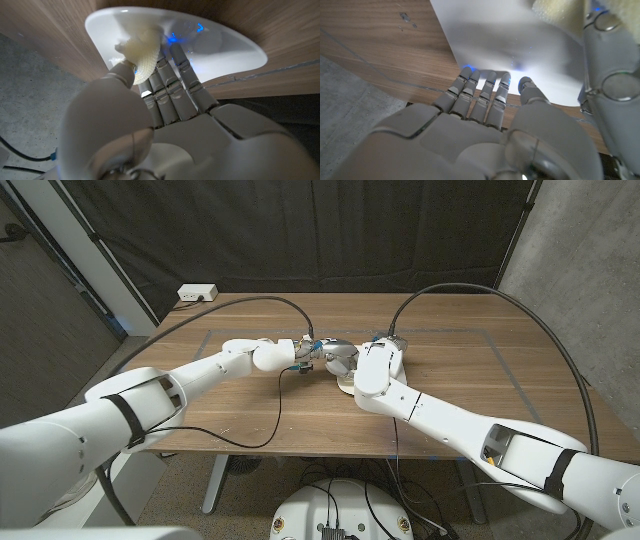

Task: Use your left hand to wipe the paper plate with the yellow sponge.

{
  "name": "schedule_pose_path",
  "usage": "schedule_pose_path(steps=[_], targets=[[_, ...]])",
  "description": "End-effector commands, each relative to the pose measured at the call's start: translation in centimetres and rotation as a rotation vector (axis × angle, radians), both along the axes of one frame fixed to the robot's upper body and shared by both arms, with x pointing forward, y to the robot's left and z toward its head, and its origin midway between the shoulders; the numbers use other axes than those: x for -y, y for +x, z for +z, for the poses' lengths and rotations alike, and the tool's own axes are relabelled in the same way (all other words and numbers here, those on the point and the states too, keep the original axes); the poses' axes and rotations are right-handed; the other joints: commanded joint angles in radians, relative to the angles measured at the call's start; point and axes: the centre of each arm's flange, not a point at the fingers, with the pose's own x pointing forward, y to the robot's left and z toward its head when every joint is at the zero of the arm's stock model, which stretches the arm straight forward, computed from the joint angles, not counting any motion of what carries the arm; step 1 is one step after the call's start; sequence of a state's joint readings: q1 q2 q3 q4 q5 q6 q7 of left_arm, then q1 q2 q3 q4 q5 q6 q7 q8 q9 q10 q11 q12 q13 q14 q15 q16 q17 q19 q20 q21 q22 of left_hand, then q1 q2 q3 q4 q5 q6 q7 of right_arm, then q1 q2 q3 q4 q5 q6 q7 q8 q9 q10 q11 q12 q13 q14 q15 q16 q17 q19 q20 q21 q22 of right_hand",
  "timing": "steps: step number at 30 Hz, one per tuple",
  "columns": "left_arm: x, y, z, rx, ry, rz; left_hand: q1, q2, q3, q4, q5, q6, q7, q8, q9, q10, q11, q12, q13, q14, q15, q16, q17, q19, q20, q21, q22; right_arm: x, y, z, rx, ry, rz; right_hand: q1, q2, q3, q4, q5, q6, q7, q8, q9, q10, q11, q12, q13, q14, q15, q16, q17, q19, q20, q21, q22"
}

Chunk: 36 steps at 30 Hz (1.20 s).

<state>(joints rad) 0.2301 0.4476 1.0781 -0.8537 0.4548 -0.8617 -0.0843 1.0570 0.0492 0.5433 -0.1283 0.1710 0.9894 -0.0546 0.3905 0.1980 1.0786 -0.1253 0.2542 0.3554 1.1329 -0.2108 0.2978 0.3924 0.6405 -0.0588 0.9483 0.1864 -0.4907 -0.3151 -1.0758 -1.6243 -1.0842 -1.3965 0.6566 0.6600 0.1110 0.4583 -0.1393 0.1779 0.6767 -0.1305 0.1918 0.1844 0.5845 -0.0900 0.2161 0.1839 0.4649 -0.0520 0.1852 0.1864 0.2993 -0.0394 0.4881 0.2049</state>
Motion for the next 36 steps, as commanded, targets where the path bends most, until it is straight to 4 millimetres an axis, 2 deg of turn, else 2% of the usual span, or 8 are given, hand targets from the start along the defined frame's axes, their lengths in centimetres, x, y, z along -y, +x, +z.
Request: schedule_pose_path(steps=[1,9,14,19,26,36], targets=[[-1.2,-1.1,1.0,0.06,-0.072,-0.015,0.03,0.031,0.005,0.006,0.006,0.029,0.038,0.002,0.003,0.034,-0.022,-0.001,0.006,0.008,-0.011,-0.002,0.003,-0.007,-0.082,0.008,0.001,-0.3,-0.1,-0.1,0.009,-0.007,0.007,-0.007,0.001,0.004,-0.002,0.003,-0.003,0.0,0.0,0.005,0.004,-0.001,-0.001,0.004,0.0,-0.121,0.003,0.001,-0.006,-0.014,0.007,0.0],[-2.5,-1.8,2.6,0.168,-0.251,-0.051,0.029,0.03,0.005,0.007,0.006,0.028,0.036,0.0,0.003,0.036,-0.025,-0.001,0.01,0.007,-0.01,-0.004,0.004,-0.007,-0.083,0.013,0.0,-0.4,-0.1,0.0,0.022,-0.008,0.003,-0.01,0.0,0.003,-0.001,0.002,0.002,0.0,0.002,0.005,0.003,-0.003,-0.001,0.004,-0.001,-0.121,0.003,0.001,-0.006,-0.015,0.008,0.0],[-3.7,-2.5,3.6,0.331,-0.398,-0.088,0.028,0.028,0.005,0.008,0.007,0.031,0.035,-0.001,0.004,0.036,-0.025,-0.002,0.012,0.005,-0.009,-0.006,0.004,-0.01,-0.082,0.015,0.0,-0.5,-0.1,0.1,0.027,-0.013,-0.004,-0.011,0.0,0.003,-0.001,0.002,0.002,0.0,0.002,0.005,0.003,-0.002,-0.001,0.004,-0.001,-0.122,0.003,0.002,-0.007,-0.014,0.009,0.0],[-4.7,-3.5,3.7,0.498,-0.529,-0.135,0.027,0.027,0.005,0.008,0.006,0.035,0.034,-0.001,0.004,0.037,-0.026,-0.005,0.009,0.007,-0.01,-0.007,0.004,-0.013,-0.082,0.018,-0.001,-0.7,-0.1,0.7,0.071,-0.018,-0.016,-0.011,0.001,0.003,-0.001,0.002,0.002,0.0,0.002,0.005,0.001,-0.001,-0.002,0.004,-0.003,-0.121,0.003,0.002,-0.008,-0.015,0.009,0.0],[-5.7,-4.3,3.9,0.633,-0.618,-0.165,0.027,0.023,0.006,0.008,0.007,0.042,0.03,-0.001,0.004,0.038,-0.026,-0.012,0.003,0.008,-0.011,-0.009,0.003,-0.017,-0.083,0.02,-0.002,-0.7,-0.2,1.6,0.119,-0.024,-0.022,-0.009,0.003,0.002,-0.002,0.002,-0.015,-0.005,-0.005,0.005,-0.01,-0.002,-0.007,0.004,-0.009,-0.122,0.003,0.004,-0.009,-0.014,0.01,0.0],[-7.0,-4.6,4.4,0.7,-0.706,-0.128,0.028,0.02,0.007,0.007,0.006,0.051,0.024,-0.002,0.003,0.047,-0.029,-0.015,-0.003,0.017,-0.011,-0.009,0.002,-0.013,-0.085,0.026,-0.003,-0.1,-0.3,2.7,0.202,-0.017,-0.04,-0.015,0.006,-0.011,0.001,0.0,-0.148,-0.024,-0.028,0.005,-0.103,-0.005,-0.031,0.004,-0.051,-0.11,0.0,0.01,-0.026,-0.004,0.009,-0.001]])
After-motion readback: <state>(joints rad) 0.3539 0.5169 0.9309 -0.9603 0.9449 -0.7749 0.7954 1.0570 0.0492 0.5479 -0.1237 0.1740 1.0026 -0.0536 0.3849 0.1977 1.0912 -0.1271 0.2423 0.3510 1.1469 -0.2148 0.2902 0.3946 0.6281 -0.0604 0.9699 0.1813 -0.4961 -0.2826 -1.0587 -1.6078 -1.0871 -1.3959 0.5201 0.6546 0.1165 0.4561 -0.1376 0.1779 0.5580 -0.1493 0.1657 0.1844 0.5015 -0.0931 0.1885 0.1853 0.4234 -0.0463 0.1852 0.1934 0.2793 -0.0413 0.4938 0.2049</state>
